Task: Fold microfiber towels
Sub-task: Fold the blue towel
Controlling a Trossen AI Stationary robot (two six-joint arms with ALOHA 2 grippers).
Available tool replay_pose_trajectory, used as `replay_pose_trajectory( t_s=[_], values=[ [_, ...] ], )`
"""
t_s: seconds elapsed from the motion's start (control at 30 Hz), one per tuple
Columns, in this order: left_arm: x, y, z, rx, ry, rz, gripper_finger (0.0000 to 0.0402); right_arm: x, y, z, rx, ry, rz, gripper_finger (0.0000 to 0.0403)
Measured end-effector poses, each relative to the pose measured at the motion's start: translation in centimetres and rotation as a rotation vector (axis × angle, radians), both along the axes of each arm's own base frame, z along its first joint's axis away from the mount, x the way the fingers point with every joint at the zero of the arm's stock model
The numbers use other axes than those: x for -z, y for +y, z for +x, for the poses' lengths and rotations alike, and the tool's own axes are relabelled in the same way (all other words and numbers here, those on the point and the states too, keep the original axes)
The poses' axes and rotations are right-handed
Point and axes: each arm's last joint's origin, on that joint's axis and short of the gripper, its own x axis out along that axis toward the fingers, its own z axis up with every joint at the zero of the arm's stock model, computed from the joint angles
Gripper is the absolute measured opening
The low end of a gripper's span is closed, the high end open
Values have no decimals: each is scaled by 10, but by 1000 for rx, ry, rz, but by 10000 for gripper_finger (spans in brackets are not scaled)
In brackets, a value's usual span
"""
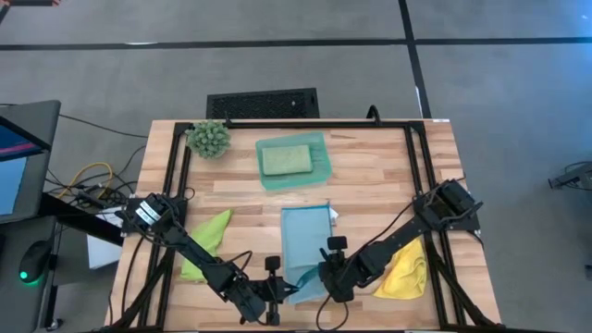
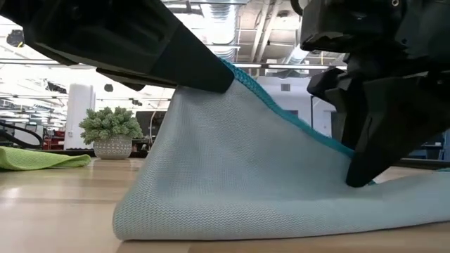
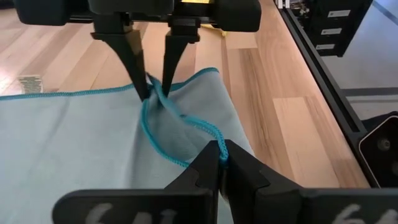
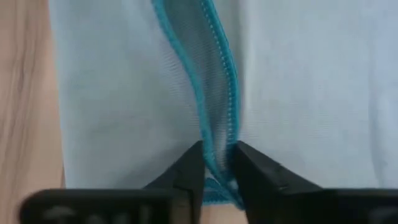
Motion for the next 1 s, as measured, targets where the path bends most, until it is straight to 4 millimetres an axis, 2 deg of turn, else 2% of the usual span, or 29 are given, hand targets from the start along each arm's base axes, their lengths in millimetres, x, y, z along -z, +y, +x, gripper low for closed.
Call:
replay_pose_trajectory(
  t_s=[0.13,0.2,0.4,0.63,0.77,0.9,1.0],
  values=[
    [0,-3,-2,26,0,39,6,-4,7,-5,-23,-8,4,32],
    [-1,-6,-4,41,-4,58,6,-5,11,-9,-36,-8,3,12],
    [-16,-22,-4,73,-55,108,6,-21,26,-24,-62,-39,38,26],
    [-41,-48,-5,191,-101,135,6,-66,52,-46,-142,-139,146,7],
    [-52,-56,-6,213,-123,130,6,-86,67,-51,-188,-162,229,14],
    [-58,-58,-5,173,-135,163,6,-92,72,-54,-229,-150,262,20],
    [-56,-53,-5,63,-107,250,6,-91,66,-50,-203,-143,229,14]
  ],
)
